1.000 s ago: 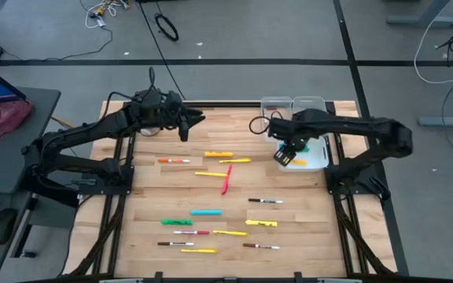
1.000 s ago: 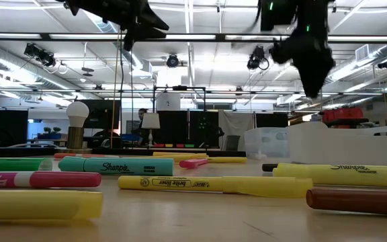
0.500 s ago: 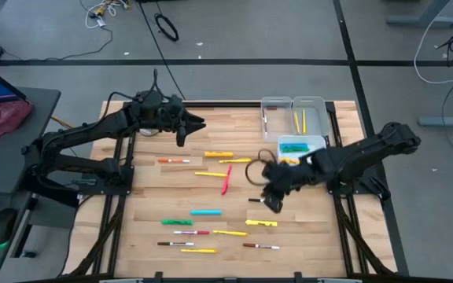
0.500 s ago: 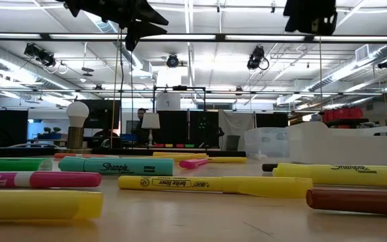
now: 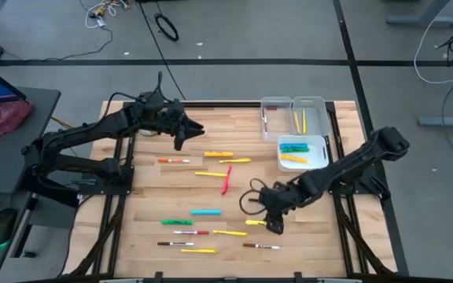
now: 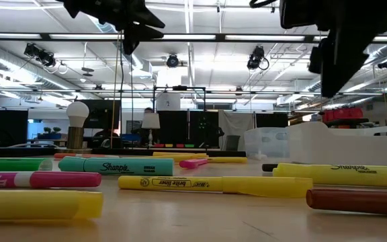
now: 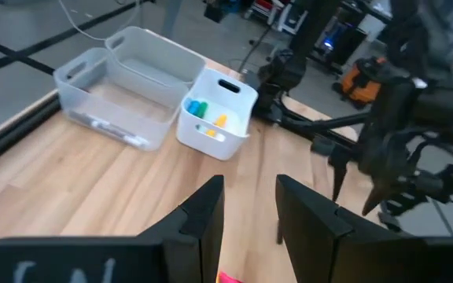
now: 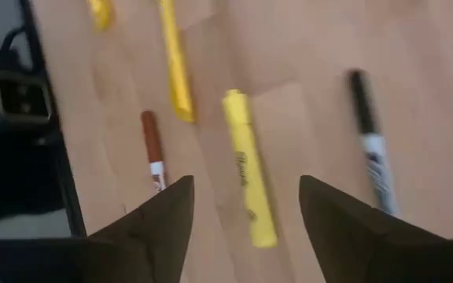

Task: Pick & Place Markers
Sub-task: Put the black marker pen into the transparent bin

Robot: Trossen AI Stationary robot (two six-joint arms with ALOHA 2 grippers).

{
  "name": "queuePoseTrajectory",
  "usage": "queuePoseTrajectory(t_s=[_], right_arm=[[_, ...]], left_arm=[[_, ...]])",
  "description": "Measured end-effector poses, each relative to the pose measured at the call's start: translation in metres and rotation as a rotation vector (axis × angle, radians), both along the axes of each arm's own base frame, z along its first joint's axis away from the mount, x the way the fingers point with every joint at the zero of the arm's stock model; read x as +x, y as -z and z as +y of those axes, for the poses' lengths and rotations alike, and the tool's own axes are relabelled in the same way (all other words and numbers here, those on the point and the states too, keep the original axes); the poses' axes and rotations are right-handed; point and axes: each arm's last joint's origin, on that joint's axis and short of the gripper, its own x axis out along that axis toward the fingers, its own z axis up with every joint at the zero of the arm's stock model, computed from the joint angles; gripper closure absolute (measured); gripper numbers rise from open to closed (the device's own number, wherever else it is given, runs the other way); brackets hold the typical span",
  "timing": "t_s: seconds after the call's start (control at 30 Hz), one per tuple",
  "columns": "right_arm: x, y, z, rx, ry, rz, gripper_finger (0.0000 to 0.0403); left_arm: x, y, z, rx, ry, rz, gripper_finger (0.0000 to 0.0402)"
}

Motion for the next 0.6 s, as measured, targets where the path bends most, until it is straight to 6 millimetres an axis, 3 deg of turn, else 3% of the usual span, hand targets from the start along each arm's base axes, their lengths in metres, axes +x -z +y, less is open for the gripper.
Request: queuePoseTrajectory(t_s=[0.23,0.43,0.6], right_arm=[[0.010,0.028,0.015,-0.063,-0.166,-0.043,0.0170],[0.012,0.037,0.016,-0.067,-0.120,-0.004,0.0188],[0.009,0.040,0.010,-0.189,-0.066,0.011,0.0197]], left_arm=[[0.000,0.000,-0.001,-0.025,0.020,-0.004,0.0280],[0.000,0.000,-0.001,-0.034,0.018,-0.003,0.0280],[0.000,0.000,-0.001,-0.034,0.018,-0.003,0.0280]])
